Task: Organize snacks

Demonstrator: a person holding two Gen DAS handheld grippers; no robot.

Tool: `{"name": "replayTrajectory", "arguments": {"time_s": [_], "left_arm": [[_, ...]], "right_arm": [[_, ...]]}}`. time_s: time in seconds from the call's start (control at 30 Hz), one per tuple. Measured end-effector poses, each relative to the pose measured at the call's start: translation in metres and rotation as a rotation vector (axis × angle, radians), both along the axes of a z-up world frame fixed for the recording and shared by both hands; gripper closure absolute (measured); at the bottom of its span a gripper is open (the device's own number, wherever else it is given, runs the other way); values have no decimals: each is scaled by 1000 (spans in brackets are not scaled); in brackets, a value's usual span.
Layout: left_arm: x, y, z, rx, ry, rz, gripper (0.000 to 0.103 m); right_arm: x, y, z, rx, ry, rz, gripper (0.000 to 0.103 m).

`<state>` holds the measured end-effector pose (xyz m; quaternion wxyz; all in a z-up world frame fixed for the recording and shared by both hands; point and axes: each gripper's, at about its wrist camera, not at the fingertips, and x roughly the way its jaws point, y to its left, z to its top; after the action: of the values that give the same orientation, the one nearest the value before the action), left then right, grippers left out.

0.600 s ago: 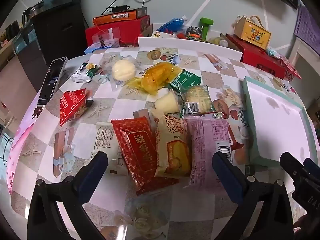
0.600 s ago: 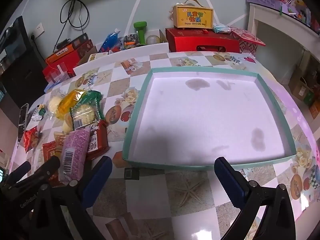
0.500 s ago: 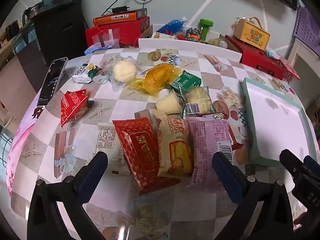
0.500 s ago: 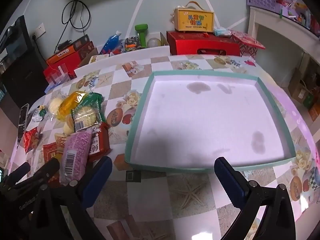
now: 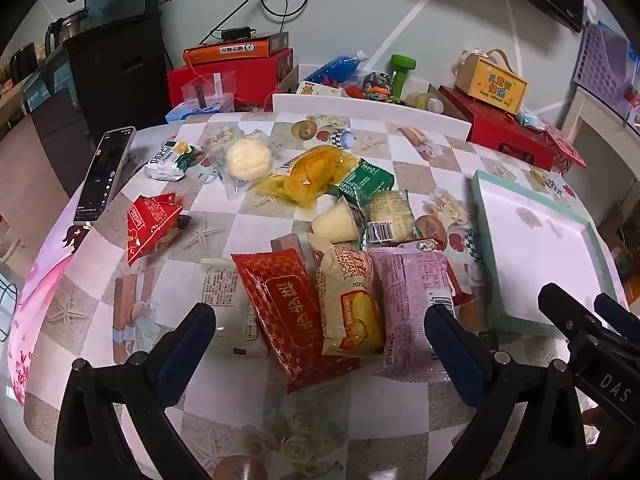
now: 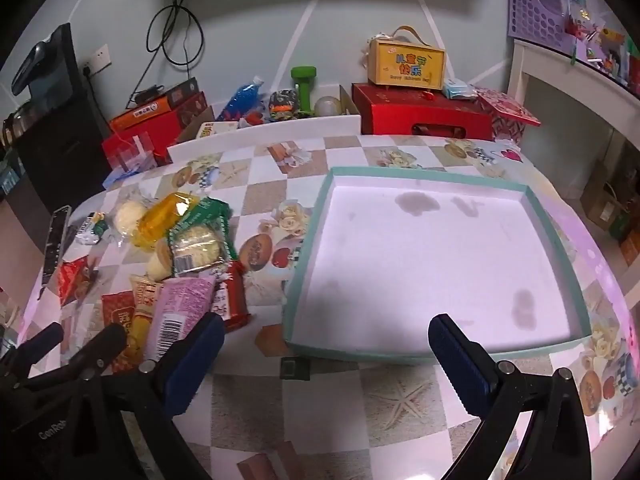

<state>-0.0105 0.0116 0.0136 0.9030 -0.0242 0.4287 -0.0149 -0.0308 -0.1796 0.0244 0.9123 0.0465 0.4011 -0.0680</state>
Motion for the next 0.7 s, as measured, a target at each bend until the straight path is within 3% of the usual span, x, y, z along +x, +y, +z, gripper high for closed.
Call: {"name": "replayTrajectory", "arguments": {"time_s": [0.37,0.7], "left_arm": [[-3,10,6,-22,-33,17,0],[1,17,1,-31,-21,52,0]], "right_arm": [[7,4,9,0,-9,6,0],[8,-4,-5,9,6,1,0]]}}
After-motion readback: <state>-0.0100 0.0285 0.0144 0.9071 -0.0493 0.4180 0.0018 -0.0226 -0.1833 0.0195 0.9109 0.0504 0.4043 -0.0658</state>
